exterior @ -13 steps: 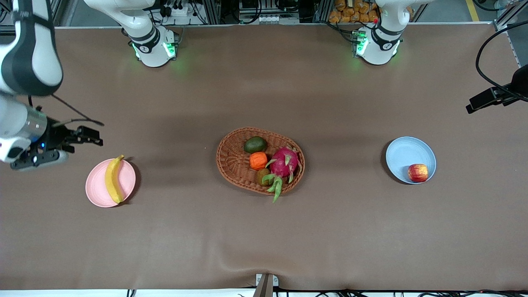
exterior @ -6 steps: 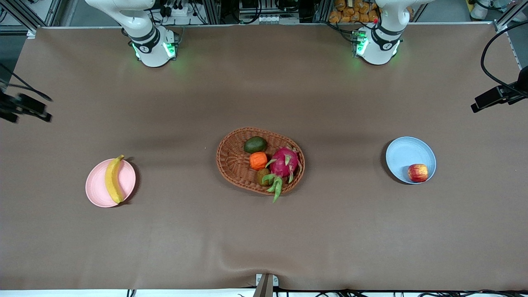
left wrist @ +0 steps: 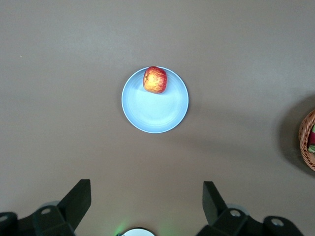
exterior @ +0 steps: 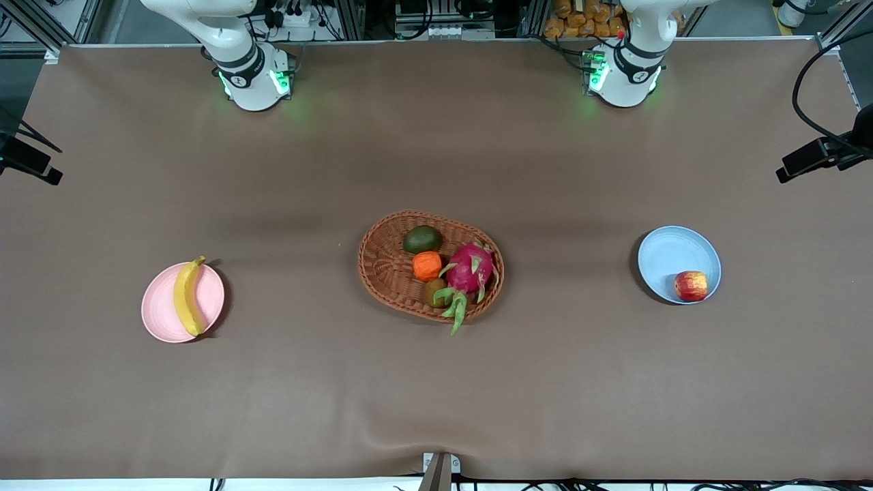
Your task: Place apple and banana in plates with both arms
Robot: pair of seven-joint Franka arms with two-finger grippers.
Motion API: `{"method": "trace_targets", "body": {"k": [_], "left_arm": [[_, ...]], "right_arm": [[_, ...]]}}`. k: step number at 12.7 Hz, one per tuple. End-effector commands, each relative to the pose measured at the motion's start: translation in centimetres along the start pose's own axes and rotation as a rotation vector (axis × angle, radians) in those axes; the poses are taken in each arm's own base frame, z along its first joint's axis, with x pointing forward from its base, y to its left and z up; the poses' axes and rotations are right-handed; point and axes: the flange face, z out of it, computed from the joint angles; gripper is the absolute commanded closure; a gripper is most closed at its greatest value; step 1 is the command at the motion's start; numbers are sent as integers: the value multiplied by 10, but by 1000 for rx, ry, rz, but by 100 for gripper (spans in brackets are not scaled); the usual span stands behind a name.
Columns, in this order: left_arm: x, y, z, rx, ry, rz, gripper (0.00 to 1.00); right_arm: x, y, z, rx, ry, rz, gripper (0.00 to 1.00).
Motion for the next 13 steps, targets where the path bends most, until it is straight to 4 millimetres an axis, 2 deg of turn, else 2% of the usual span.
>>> {"method": "trace_targets", "body": {"k": [1, 4, 13], "left_arm": [[-14, -4, -14, 25, 10, 7, 0], [-15, -9, -14, 30, 0, 13, 0], [-11, -12, -20, 24, 21, 13, 0]], "right_arm": [[0, -4, 0, -29, -10, 10, 0], [1, -2, 4, -33, -19, -95, 0], [0, -3, 7, -35, -34, -97, 0]]}}
